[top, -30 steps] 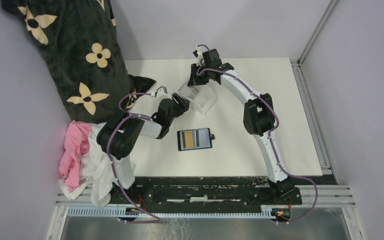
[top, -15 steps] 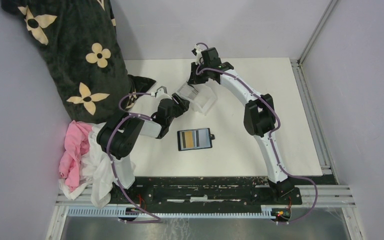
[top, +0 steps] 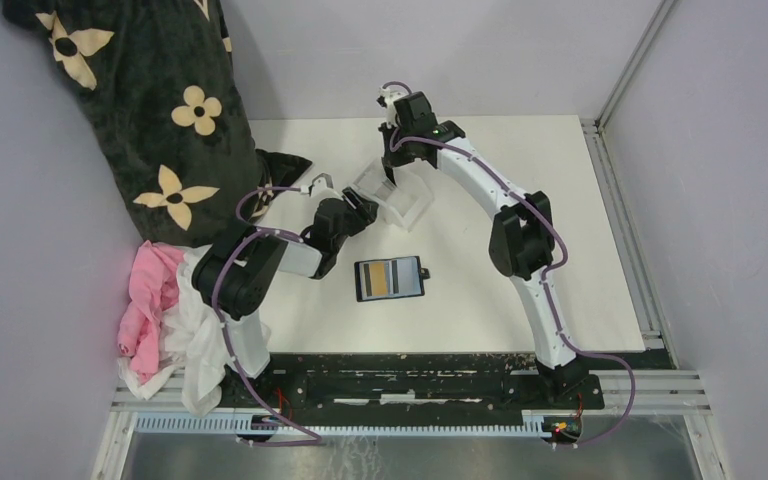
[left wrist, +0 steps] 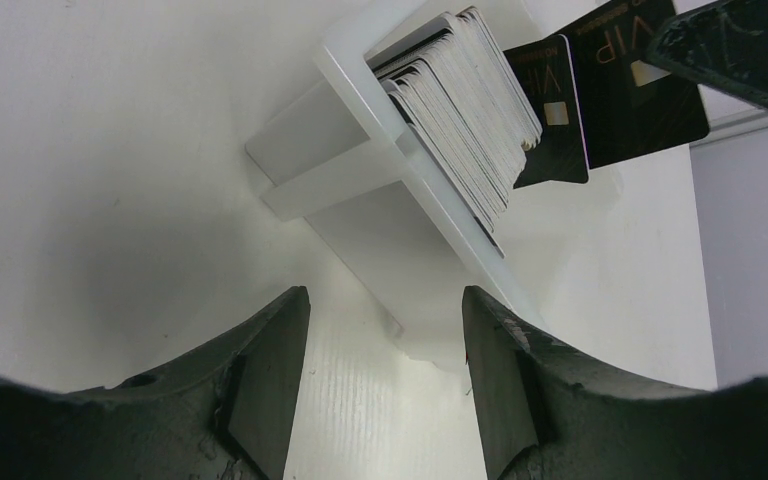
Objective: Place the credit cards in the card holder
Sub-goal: Pick up the credit card from the storage box.
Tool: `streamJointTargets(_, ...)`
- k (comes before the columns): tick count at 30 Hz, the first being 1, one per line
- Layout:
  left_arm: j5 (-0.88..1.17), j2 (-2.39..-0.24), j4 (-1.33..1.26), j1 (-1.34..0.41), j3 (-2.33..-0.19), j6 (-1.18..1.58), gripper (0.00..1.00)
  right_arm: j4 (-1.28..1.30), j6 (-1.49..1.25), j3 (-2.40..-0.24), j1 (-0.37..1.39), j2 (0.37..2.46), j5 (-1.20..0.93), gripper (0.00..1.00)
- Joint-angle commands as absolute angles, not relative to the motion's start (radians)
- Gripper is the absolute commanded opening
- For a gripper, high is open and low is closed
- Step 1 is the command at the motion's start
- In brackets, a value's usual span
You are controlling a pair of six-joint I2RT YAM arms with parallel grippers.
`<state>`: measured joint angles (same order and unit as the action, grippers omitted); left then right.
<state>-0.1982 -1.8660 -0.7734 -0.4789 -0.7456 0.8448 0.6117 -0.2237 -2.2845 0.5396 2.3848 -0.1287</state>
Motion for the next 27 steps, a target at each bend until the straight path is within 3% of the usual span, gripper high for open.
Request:
streamJointTargets(1,-0.201,-1.787,-0.828,-0.475,-0.737,0.836,0.65,0.600,-0.174,-2.267,0.559,2.281,-0.038,0.01)
streamJointTargets(16,-0.225,-1.573,-0.764,-0.475,-0.668,0.786,0.65,0.463,-0.109,-2.068,0.558,2.094,0.120,0.01)
streamJointTargets(22,-0.172,-1.434,-0.765,-0.475,-0.608,0.774,0.66,0.455,-0.174,-1.894,0.563,1.918,0.056,0.01)
streamJointTargets(27,0.002,-1.366,-0.811,-0.475,-0.565,0.757,0.67,0.463,-0.271,-1.684,0.571,1.710,-0.078,0.01)
